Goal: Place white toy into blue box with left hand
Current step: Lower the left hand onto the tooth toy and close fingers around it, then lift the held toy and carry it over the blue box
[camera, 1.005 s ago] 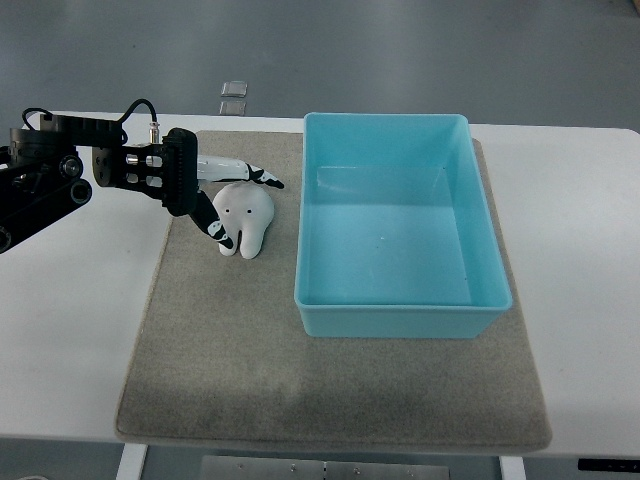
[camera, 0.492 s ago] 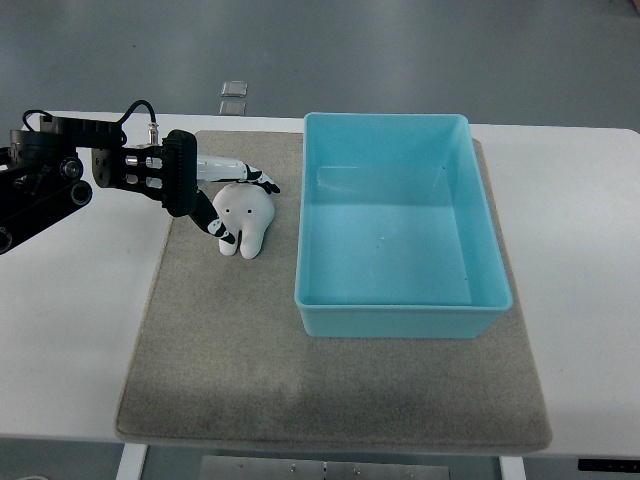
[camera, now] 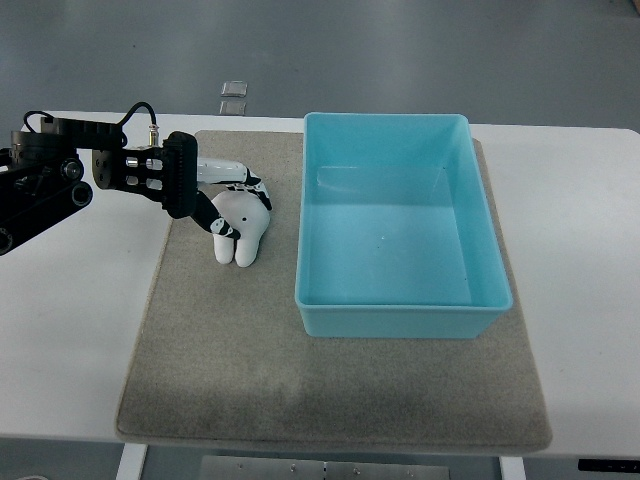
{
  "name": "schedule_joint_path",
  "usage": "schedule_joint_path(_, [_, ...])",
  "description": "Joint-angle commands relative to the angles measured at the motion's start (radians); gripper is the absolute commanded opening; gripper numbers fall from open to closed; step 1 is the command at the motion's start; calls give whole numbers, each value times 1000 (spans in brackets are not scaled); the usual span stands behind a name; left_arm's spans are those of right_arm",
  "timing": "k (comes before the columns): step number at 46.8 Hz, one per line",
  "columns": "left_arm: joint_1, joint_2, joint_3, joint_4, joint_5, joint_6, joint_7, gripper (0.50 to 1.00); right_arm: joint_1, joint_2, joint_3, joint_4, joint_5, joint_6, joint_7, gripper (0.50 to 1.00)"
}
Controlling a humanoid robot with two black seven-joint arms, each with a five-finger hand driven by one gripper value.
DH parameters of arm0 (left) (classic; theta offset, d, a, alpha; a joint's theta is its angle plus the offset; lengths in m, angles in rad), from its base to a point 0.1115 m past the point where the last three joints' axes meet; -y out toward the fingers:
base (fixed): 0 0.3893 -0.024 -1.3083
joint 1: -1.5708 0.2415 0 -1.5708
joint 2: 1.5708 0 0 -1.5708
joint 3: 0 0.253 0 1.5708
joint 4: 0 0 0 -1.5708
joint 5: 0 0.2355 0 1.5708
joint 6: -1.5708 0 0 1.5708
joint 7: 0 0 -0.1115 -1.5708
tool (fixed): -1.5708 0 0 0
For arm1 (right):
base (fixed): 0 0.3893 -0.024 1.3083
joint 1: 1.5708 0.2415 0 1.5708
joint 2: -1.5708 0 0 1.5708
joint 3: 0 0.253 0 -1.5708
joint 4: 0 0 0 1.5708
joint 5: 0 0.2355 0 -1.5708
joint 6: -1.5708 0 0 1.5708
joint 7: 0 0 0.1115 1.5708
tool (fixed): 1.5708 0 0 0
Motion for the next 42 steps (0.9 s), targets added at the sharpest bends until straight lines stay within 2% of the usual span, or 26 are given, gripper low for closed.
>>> schedule_joint_path(1, [-2,1,0,1,0,0,-1,557,0,0,0,0,0,-1,0,936])
schedule_joint_path(3, [-2,1,-2,1,-2,1,-1,519,0,0,0,0,0,0,0,936])
schedule_joint_path(5, [-5,1,-2,1,-3,1,-1,500,0,0,0,0,0,0,0,936])
schedule_joint_path(27, [-22,3,-20,2,-17,14,-1,500,0,0,0,0,0,0,0,936])
schedule_joint_path(42, [-117,7,-49,-9,-21,113,-1,500,-2,0,0,0,0,0,0,936])
